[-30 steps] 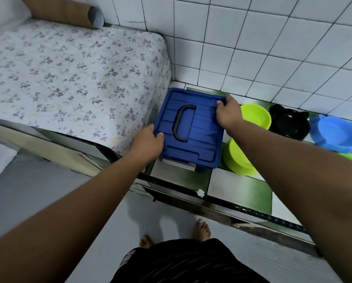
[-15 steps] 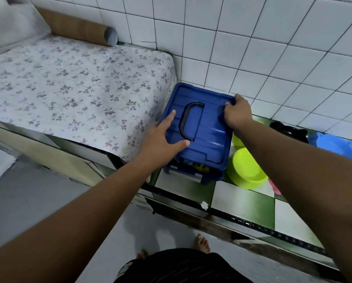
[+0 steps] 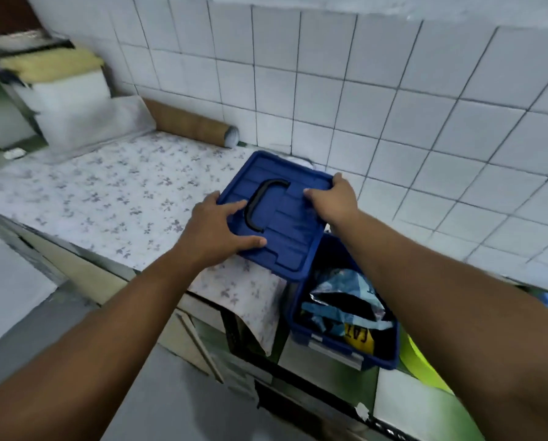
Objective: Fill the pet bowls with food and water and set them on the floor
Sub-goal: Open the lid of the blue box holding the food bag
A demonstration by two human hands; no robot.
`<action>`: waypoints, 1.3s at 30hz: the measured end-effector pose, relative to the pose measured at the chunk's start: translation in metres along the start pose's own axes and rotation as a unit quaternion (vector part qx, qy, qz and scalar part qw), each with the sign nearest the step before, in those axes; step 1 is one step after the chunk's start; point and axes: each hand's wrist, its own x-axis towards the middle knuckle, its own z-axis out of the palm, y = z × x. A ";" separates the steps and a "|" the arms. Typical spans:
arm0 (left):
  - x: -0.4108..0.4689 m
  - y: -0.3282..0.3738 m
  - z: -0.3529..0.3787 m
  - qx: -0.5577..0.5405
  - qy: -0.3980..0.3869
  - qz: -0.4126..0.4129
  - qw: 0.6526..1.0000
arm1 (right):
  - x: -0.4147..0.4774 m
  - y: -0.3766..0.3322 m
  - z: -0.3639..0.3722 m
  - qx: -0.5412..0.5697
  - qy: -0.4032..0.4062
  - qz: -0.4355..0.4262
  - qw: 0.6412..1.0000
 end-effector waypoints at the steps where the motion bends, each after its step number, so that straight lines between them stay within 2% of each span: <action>1: 0.005 -0.011 -0.009 -0.003 -0.003 -0.008 1.000 | 0.002 -0.011 0.012 -0.005 -0.011 -0.001 1.000; 11: 0.030 -0.096 -0.045 0.012 -0.002 -0.016 1.000 | 0.011 -0.040 0.111 -0.190 -0.083 -0.011 0.978; 17: 0.033 -0.115 -0.035 0.101 0.004 -0.007 0.995 | 0.006 -0.031 0.139 -0.400 -0.104 -0.095 0.905; 23: 0.032 -0.118 -0.029 0.169 -0.002 0.023 0.985 | 0.004 -0.016 0.151 -0.448 -0.076 -0.123 0.882; 27: 0.031 -0.117 -0.029 0.184 -0.015 0.023 0.983 | 0.004 -0.016 0.151 -0.446 -0.075 -0.118 0.884; 29: 0.031 -0.114 -0.033 0.183 -0.023 0.021 0.983 | 0.002 -0.018 0.148 -0.419 -0.081 -0.116 0.897; 32: 0.031 -0.111 -0.038 0.207 -0.026 0.025 0.978 | -0.004 -0.018 0.134 -0.282 -0.086 -0.146 0.944; 34: 0.029 -0.104 -0.036 0.218 -0.005 0.037 0.975 | -0.012 -0.011 0.115 -0.196 -0.085 -0.164 0.963; 37: 0.024 -0.076 -0.020 0.186 0.041 0.079 0.978 | -0.028 0.009 0.078 -0.162 -0.049 -0.179 0.969; 39: 0.015 -0.045 0.002 0.181 0.047 0.134 0.973 | -0.040 0.027 0.048 -0.153 -0.019 -0.161 0.975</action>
